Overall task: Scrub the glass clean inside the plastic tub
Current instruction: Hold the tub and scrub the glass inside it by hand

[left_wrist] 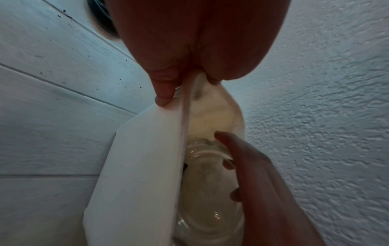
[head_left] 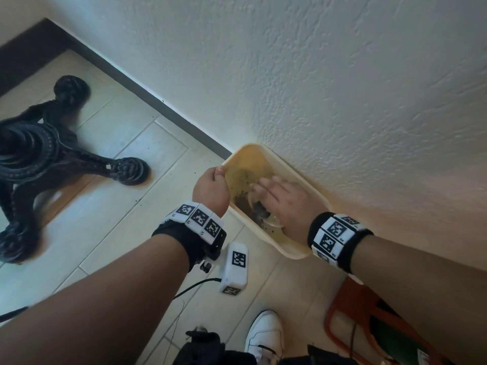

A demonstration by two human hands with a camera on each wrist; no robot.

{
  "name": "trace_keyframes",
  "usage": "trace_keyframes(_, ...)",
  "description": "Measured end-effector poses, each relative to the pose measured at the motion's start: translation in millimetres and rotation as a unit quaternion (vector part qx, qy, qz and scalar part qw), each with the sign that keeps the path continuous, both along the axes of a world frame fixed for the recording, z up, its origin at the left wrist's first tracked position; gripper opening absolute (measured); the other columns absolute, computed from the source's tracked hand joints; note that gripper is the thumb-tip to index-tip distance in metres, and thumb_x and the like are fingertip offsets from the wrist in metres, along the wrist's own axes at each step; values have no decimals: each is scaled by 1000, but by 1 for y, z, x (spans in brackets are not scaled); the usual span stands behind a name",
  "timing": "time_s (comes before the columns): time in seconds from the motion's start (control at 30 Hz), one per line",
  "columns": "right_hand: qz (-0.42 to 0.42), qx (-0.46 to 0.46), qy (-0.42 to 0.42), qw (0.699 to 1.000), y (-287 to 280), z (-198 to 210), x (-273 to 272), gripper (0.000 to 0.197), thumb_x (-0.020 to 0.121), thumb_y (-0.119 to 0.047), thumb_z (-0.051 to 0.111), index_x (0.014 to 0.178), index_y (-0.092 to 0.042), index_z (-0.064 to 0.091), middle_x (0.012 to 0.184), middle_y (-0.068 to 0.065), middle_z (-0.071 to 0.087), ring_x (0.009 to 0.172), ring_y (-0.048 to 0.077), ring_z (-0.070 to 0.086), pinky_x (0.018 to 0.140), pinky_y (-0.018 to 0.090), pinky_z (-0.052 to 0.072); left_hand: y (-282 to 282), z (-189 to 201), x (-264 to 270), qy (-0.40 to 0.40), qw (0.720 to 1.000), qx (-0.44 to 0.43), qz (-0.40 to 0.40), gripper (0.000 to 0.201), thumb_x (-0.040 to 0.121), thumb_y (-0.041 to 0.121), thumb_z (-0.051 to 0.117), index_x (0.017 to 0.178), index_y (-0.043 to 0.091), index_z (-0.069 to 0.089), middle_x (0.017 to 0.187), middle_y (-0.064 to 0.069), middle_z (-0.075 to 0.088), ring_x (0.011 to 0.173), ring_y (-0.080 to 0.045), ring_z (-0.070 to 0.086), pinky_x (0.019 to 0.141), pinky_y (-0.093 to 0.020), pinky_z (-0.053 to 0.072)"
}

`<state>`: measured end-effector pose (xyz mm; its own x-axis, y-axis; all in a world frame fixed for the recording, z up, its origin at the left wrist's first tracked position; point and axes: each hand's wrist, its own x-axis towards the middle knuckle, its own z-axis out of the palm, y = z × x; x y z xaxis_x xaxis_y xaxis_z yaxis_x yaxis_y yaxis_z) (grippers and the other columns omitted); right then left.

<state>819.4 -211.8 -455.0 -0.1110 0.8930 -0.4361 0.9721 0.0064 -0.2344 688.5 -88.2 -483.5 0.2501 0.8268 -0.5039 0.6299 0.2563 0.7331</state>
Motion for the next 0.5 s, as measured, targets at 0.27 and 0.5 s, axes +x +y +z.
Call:
trace_keyframes(0.27, 25, -3, 11, 1000, -6, -8, -2, 74, 72, -10, 45, 145, -7, 33, 145, 17, 43, 129, 41, 40, 95, 55, 45, -1, 0, 1, -4, 1000, -10, 7, 39, 103, 33, 33, 117, 13, 63, 95, 0, 63, 86, -19, 56, 74, -30, 40)
trace_keyframes(0.5, -24, 37, -33, 998, -6, -5, 8, 102, 58, -3, 73, 147, -10, 23, 146, 13, 39, 132, 33, 36, 105, 47, 39, -1, 0, 2, -1, 1000, -17, 7, 40, 102, 34, 32, 119, 15, 62, 93, 0, 61, 89, -23, 60, 74, -32, 44)
